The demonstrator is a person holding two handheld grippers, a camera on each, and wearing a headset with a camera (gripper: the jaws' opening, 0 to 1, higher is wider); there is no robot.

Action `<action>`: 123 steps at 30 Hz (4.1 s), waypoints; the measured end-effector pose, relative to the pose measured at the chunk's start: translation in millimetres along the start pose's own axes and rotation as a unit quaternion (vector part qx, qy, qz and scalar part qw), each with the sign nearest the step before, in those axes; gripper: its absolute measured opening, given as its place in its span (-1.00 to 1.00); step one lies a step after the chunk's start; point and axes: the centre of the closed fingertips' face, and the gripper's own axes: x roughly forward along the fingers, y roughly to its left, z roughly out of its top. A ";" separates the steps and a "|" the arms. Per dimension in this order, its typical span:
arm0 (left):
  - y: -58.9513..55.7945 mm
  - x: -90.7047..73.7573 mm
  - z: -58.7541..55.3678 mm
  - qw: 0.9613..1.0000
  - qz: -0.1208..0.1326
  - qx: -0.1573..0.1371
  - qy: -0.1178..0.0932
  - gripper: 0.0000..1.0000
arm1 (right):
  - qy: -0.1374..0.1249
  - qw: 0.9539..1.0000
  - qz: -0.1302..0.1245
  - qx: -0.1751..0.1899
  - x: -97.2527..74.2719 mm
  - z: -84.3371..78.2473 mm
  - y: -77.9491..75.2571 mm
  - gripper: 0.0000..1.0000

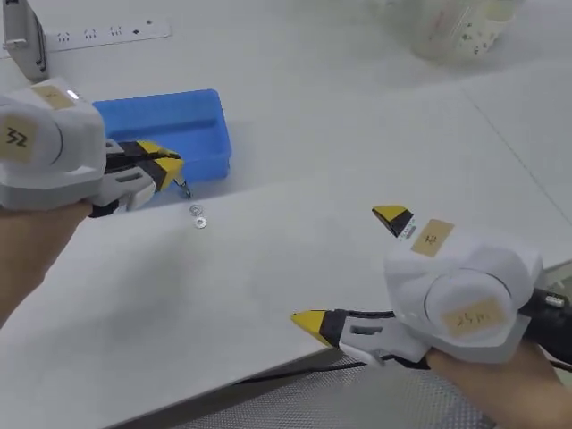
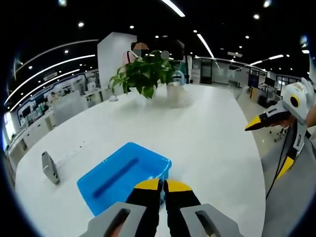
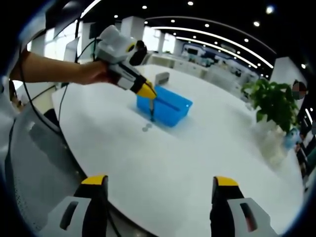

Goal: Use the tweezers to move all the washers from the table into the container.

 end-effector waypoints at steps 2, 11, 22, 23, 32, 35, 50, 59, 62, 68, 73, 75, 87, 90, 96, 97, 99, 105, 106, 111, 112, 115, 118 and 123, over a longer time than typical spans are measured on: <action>0.1 0.4 0.6 1.000 -0.001 -0.004 -0.002 -1.00 | 0.001 1.000 0.000 0.000 -0.1 -0.1 -0.1 0.70; 0.2 0.8 0.0 1.000 0.008 0.005 0.003 -1.00 | 0.002 1.000 -0.001 -0.003 0.0 -0.6 -0.4 0.69; -1.7 3.7 2.5 1.000 0.000 0.010 0.016 -1.00 | 0.000 1.000 -0.002 -0.004 0.1 0.0 -0.7 0.68; -1.0 3.7 2.4 1.000 0.001 0.008 0.017 -1.00 | -0.001 1.000 -0.002 -0.004 -0.1 0.1 -0.9 0.68; 1.2 -5.4 6.2 1.000 0.002 0.016 0.025 -1.00 | -0.005 1.000 -0.001 -0.003 -0.9 1.7 -0.6 0.69; 1.5 -10.6 11.3 1.000 0.002 0.014 0.021 -1.00 | -0.004 1.000 -0.001 -0.005 -0.7 1.4 -0.5 0.69; 1.8 -37.6 30.0 1.000 -0.001 0.029 0.008 -1.00 | -0.002 1.000 -0.002 -0.009 -0.6 0.8 0.2 0.69; 9.3 -45.0 40.5 0.999 0.004 0.049 0.002 -1.00 | 0.002 1.000 -0.007 -0.012 0.1 -0.9 -0.8 0.69; 12.3 -44.3 42.9 0.998 0.004 0.055 0.002 -1.00 | 0.002 1.000 -0.008 -0.011 0.3 -0.8 -1.4 0.69; 20.1 -39.1 45.6 0.998 0.004 0.058 0.000 -1.00 | 0.007 1.000 -0.009 -0.012 1.0 -2.2 -1.9 0.69; 25.8 -36.9 43.5 0.998 0.007 0.059 0.001 -1.00 | 0.009 1.000 -0.011 -0.011 1.3 -3.3 -2.6 0.68; 30.5 -35.2 41.4 0.998 0.009 0.057 0.004 -1.00 | 0.010 1.000 -0.011 -0.011 1.1 -3.7 -2.7 0.68; 51.4 -15.4 22.2 0.999 0.016 0.036 0.025 -1.00 | 0.013 1.000 -0.012 -0.010 1.3 -5.0 -3.0 0.68; 53.9 -9.2 16.8 0.999 0.014 0.032 0.031 -1.00 | 0.013 1.000 -0.011 -0.010 1.4 -5.1 -2.6 0.68; 55.7 1.0 9.1 0.999 0.010 0.028 0.041 -1.00 | 0.014 1.000 -0.011 -0.009 1.4 -5.3 -2.9 0.67; 55.6 1.9 8.4 0.999 0.009 0.027 0.043 -1.00 | 0.014 1.000 -0.010 -0.009 1.4 -5.5 -2.8 0.67; 56.5 3.9 6.8 0.999 0.009 0.025 0.044 -1.00 | 0.014 1.000 -0.010 -0.009 1.5 -5.4 -2.6 0.67; 56.6 6.5 6.0 0.999 0.007 0.022 0.044 -1.00 | 0.014 1.000 -0.008 -0.008 1.3 -5.5 -2.2 0.67; 56.4 6.8 5.8 0.999 0.006 0.021 0.045 -1.00 | 0.015 1.000 -0.008 -0.009 1.3 -5.7 -2.2 0.67; 55.7 6.6 2.9 0.999 0.008 0.021 0.046 -1.00 | 0.015 1.000 -0.008 -0.011 1.3 -5.6 -1.8 0.67; 55.7 6.4 2.8 0.999 0.008 0.019 0.046 -1.00 | 0.015 1.000 -0.008 -0.011 1.4 -5.7 -1.9 0.67; 55.9 6.1 3.0 0.999 0.009 0.016 0.046 -1.00 | 0.015 1.000 -0.008 -0.011 1.4 -5.7 -1.9 0.67; 56.5 4.4 3.4 0.999 0.012 0.015 0.047 -1.00 | 0.015 1.000 -0.007 -0.011 1.3 -5.6 -1.8 0.67; 54.6 -3.2 9.5 0.999 0.015 0.008 0.038 -1.00 | 0.015 1.000 -0.008 -0.013 1.2 -5.5 -1.7 0.67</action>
